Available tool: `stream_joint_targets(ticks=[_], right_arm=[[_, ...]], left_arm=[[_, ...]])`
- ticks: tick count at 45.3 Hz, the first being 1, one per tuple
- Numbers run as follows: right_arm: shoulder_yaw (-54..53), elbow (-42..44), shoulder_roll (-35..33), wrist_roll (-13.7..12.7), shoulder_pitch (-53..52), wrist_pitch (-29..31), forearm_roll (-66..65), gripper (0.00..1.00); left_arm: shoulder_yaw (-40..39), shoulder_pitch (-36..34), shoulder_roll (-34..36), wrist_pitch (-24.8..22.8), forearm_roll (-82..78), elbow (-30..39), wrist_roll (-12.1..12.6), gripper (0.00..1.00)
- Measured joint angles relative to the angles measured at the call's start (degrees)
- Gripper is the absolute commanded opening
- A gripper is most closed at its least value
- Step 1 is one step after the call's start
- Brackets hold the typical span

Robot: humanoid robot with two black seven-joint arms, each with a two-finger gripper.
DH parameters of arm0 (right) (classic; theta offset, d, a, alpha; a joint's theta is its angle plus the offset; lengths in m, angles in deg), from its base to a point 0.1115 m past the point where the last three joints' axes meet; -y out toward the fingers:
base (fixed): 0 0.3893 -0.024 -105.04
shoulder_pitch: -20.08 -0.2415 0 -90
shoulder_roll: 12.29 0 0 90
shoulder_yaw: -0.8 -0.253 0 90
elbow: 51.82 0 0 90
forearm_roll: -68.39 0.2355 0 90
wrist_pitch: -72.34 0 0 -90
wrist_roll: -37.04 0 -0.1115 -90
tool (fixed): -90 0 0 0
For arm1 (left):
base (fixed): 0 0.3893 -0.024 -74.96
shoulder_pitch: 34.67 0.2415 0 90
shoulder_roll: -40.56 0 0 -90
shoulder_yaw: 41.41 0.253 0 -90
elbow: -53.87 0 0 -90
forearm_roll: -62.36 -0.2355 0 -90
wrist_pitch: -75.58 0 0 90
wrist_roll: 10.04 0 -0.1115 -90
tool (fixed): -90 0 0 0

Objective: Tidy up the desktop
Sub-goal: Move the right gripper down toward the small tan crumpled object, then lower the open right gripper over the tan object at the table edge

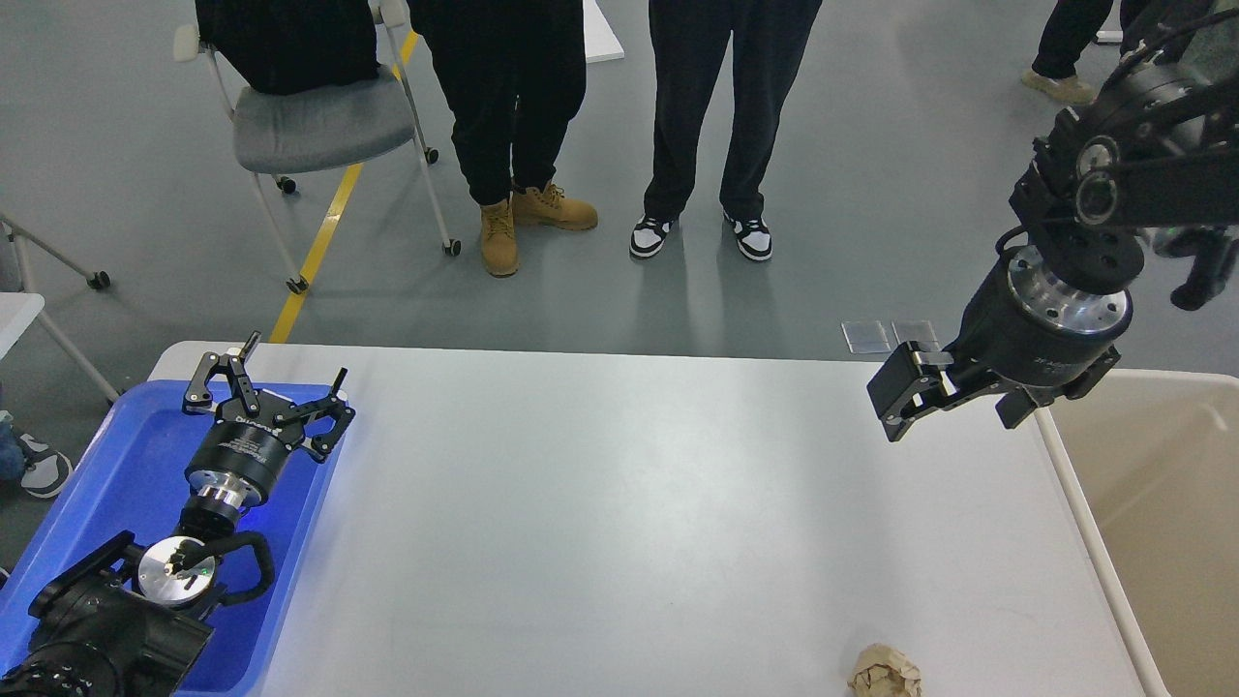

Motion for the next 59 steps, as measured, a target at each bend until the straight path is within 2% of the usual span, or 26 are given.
stream_joint_targets(ticks=[14, 26, 36, 59], right_arm=[[-0.2, -1.2, -0.6, 0.1, 1.0, 0.0, 1.7, 1.0], [-1.9, -2.6, -2.9, 0.1, 6.3, -1.4, 0.3, 1.0], [-4.2, -2.7, -4.7, 0.2, 14.5, -5.8, -3.5, 1.0], [-9.0, -2.1, -10.2, 0.2, 33.6, -21.5, -11.5, 1.0]], left_arm=[[0.0, 0.0, 0.0, 0.0, 0.0, 0.0, 0.1, 1.0], [0.0, 0.0, 0.0, 0.0, 0.1, 0.0, 0.0, 1.0], [0.0, 0.0, 0.0, 0.0, 0.1, 0.0, 0.0, 1.0], [0.0, 0.0, 0.0, 0.0, 0.1, 0.0, 0.0, 1.0]])
